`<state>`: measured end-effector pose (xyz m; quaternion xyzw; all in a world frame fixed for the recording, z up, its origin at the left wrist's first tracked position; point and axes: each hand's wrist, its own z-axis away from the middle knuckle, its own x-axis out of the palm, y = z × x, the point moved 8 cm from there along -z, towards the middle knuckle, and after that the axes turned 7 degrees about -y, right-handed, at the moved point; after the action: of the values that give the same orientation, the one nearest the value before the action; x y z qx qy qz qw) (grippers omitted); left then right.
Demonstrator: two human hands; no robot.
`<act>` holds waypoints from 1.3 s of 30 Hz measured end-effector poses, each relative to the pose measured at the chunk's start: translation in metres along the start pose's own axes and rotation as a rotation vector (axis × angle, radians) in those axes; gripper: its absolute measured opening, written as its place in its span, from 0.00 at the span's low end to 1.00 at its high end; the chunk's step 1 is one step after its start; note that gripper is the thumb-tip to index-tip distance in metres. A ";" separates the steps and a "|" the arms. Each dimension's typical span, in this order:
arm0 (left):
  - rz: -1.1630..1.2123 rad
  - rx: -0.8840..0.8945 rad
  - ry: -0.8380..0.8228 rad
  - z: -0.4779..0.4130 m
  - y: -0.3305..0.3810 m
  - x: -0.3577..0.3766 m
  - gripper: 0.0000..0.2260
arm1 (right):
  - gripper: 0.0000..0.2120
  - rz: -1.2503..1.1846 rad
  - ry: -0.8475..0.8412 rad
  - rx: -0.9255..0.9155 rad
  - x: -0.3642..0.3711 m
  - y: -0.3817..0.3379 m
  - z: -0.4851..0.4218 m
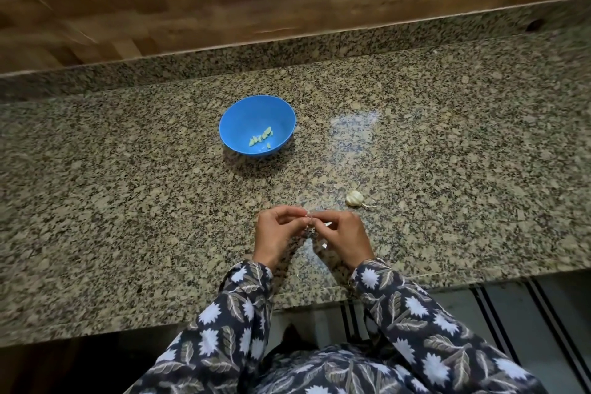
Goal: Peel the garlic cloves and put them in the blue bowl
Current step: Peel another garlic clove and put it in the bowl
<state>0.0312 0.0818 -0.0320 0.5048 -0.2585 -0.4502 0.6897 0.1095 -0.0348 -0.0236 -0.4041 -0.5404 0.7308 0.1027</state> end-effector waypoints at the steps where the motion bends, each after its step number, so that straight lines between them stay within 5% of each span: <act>1: 0.001 0.010 -0.003 0.000 0.000 0.000 0.07 | 0.10 0.010 0.003 -0.003 -0.001 -0.001 0.000; 11: -0.035 0.117 -0.010 0.003 0.005 -0.001 0.06 | 0.07 -0.078 0.008 0.032 -0.001 0.002 -0.001; 16: 0.179 0.042 0.010 0.003 0.000 -0.003 0.07 | 0.08 -0.671 -0.034 0.303 0.014 0.018 0.003; 20: 0.337 -0.030 0.069 0.003 -0.011 -0.006 0.08 | 0.10 -0.770 -0.051 0.345 0.016 0.018 0.004; 26: 0.290 -0.057 0.037 0.001 -0.012 0.000 0.06 | 0.09 -0.746 -0.027 0.286 0.011 0.013 0.005; 32: -0.422 0.159 0.058 0.001 0.008 0.000 0.11 | 0.07 -0.801 0.006 0.336 0.008 0.024 0.005; 36: -0.374 0.217 0.105 0.001 0.015 -0.002 0.09 | 0.07 -0.812 -0.008 0.338 0.009 0.022 0.005; 39: -0.246 0.100 -0.001 -0.003 0.005 0.004 0.09 | 0.08 -0.789 -0.023 0.331 0.010 0.020 0.004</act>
<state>0.0373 0.0803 -0.0291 0.5661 -0.2169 -0.5180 0.6034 0.1058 -0.0400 -0.0449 -0.1361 -0.5303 0.7167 0.4319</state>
